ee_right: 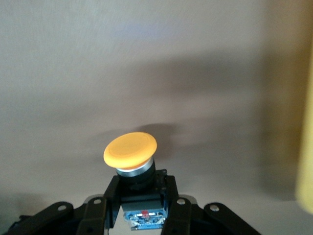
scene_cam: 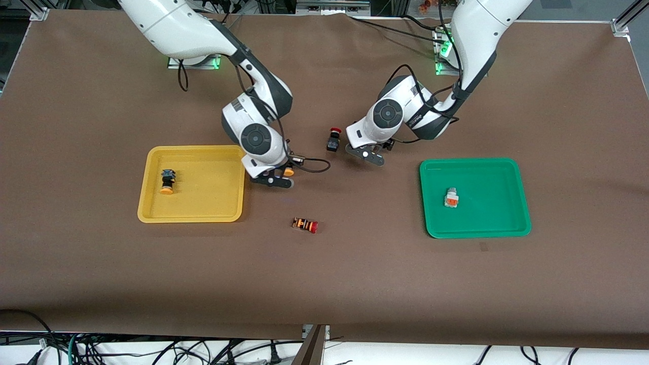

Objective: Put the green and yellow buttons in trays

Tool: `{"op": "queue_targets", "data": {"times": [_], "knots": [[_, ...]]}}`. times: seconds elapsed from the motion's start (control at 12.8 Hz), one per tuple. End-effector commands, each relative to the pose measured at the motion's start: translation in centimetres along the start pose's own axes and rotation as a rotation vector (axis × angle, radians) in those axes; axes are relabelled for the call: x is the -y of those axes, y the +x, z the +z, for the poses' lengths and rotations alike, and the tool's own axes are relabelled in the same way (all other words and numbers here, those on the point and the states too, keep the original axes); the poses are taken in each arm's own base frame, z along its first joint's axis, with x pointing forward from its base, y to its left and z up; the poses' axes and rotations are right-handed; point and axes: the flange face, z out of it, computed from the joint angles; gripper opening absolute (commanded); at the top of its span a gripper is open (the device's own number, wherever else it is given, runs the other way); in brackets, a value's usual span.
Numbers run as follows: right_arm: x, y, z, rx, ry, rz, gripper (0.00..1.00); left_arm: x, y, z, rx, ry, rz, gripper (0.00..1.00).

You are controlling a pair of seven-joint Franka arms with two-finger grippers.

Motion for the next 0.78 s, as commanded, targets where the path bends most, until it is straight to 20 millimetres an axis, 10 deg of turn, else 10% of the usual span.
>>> {"op": "queue_targets", "data": {"times": [0.0,0.08,0.16,0.31,0.47,0.55,0.7], "knots": [[-7.4,3.6,-4.2,0.029,-0.05,-0.08,0.0,0.5,0.2,0.4,-0.025,0.045,0.038,0.8],[-10.8,5.2,-4.1,0.048,-0.089,-0.106,0.0,0.3,0.2,0.6,-0.024,0.048,0.046,0.35],[-14.4,6.8,-3.7,0.06,-0.116,-0.129,0.0,0.1,0.1,0.6,-0.023,0.051,0.05,0.18],[-18.2,7.7,-2.4,0.089,-0.14,-0.146,0.0,0.3,0.3,-0.5,-0.033,0.059,0.049,0.01],[-20.0,7.8,-1.0,0.104,-0.147,-0.123,0.04,2.1,1.2,-5.7,0.002,0.12,0.012,0.01],[-20.4,8.0,-0.8,0.106,-0.146,-0.117,0.96,4.2,1.7,-8.6,0.064,0.153,-0.028,0.02],[-20.3,8.4,-4.6,0.06,-0.13,-0.116,1.0,10.6,3.0,-13.2,0.111,0.194,-0.117,0.05]]}}
